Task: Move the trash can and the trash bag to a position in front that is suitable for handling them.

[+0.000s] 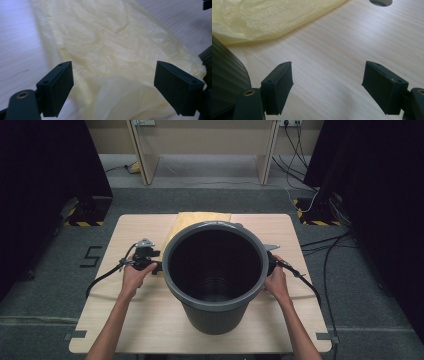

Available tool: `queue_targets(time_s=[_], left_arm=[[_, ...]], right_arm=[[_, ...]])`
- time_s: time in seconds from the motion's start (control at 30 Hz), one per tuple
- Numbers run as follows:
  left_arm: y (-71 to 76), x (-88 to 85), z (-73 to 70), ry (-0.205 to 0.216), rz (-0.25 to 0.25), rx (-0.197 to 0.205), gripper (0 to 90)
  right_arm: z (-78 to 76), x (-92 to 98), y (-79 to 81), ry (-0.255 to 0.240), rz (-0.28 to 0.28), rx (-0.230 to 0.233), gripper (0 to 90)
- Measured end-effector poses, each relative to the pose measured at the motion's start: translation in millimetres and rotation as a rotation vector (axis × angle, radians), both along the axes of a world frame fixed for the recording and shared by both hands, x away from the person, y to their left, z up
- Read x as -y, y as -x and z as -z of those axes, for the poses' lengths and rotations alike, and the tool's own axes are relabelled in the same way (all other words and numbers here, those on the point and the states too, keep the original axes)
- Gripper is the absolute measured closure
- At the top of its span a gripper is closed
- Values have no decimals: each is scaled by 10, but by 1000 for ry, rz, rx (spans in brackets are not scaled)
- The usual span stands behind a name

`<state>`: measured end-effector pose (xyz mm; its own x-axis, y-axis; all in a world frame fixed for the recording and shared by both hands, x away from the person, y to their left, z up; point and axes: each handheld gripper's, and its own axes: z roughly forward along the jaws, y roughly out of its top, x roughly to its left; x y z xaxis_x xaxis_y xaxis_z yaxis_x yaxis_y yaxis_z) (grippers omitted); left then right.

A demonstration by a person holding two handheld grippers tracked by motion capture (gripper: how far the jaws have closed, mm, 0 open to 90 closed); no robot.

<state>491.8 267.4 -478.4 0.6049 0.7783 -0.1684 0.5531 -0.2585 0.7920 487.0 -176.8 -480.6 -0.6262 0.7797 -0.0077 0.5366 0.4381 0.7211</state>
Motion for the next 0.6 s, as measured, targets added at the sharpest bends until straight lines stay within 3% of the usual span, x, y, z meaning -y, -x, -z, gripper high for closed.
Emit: queue_targets(time_s=[0.1, 0.17, 0.23, 0.3, 0.33, 0.37, 0.43, 0.5, 0.6], left_arm=[[2, -115, 1, -5, -44, -6, 154], [-26, -239, 64, 39, -80, -2, 154], [-38, -264, 95, 56, -91, -8, 154], [-66, -284, 159, 32, -117, -29, 159], [-84, -268, 206, 10, -111, -48, 159], [-105, -220, 275, -20, -91, -71, 225], [-115, -137, 337, -34, -63, -91, 243], [-100, -35, 374, -37, -28, -87, 294], [-73, 90, 393, -4, 12, -81, 290]], right_arm=[[-8, 2, -4, -13, 1, 1, 246], [-6, -6, -15, -14, 0, 0, 246], [-3, -10, -18, -11, -2, -1, 246], [1, -15, -26, -4, -5, -2, 246], [-1, -15, -30, -4, -4, -3, 246], [-9, -25, -42, -13, -1, -1, 246], [-12, -42, -52, -15, -6, 5, 246], [-12, -72, -53, -17, -9, 5, 246], [-1, -93, -64, -22, -16, 1, 246]])
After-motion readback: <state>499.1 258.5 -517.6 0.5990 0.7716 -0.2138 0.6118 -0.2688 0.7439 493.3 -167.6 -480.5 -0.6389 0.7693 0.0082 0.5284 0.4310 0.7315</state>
